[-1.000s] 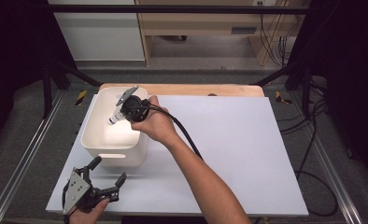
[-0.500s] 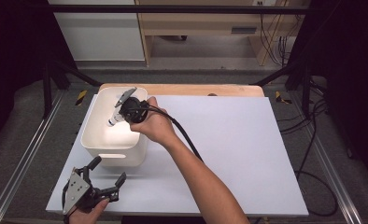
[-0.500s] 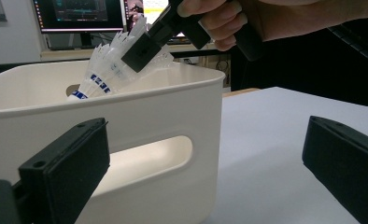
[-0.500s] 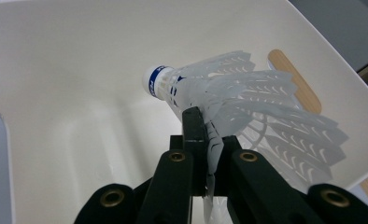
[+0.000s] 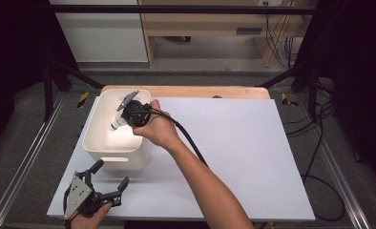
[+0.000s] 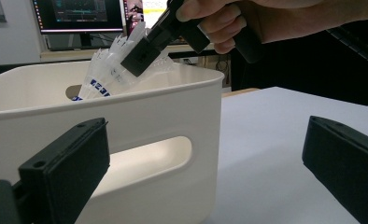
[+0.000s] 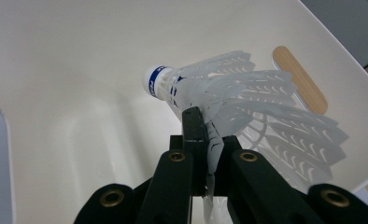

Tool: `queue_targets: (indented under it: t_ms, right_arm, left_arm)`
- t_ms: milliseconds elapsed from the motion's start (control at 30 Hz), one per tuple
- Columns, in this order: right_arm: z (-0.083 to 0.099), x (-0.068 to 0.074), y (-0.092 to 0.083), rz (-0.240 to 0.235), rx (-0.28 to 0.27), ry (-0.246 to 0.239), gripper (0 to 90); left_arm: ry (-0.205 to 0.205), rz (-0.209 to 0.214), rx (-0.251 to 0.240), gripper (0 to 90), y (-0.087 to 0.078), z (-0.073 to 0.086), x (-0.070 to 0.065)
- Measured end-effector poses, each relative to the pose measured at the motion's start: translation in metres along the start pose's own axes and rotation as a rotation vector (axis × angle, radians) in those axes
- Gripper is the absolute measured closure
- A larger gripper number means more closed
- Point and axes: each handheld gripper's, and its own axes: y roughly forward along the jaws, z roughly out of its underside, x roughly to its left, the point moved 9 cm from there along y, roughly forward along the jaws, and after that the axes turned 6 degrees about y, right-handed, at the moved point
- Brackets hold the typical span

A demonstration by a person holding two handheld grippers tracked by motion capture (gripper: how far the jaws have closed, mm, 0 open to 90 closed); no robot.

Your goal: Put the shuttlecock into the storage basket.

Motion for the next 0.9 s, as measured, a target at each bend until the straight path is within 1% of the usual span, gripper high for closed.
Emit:
queue_targets:
  t_ms: [233,333,367,533,900]
  right_arm:
    - [0.0028,0.0004,0.0016,0.004,0.016,-0.012,88.9]
    - [0.0039,0.0011,0.0024,-0.002,0.01,-0.008,88.8]
    - [0.0049,0.0007,0.0022,0.001,0.016,-0.009,88.9]
    - [0.0071,0.0004,0.0034,-0.004,0.016,0.002,88.9]
    - [0.0082,0.0026,0.0061,-0.014,0.017,0.008,88.7]
  left_arm:
    - [0.002,0.0,0.0,0.8,-0.0001,-0.0001,-0.0003]
    - [0.004,0.0,0.001,0.8,-0.0004,0.0,0.0]
    - [0.003,0.0,0.001,0.8,-0.0004,0.0,0.0001]
    - [0.004,0.001,0.001,0.8,-0.0001,0.0,-0.0003]
    - [0.004,0.001,0.0,0.8,-0.0002,-0.0002,-0.0003]
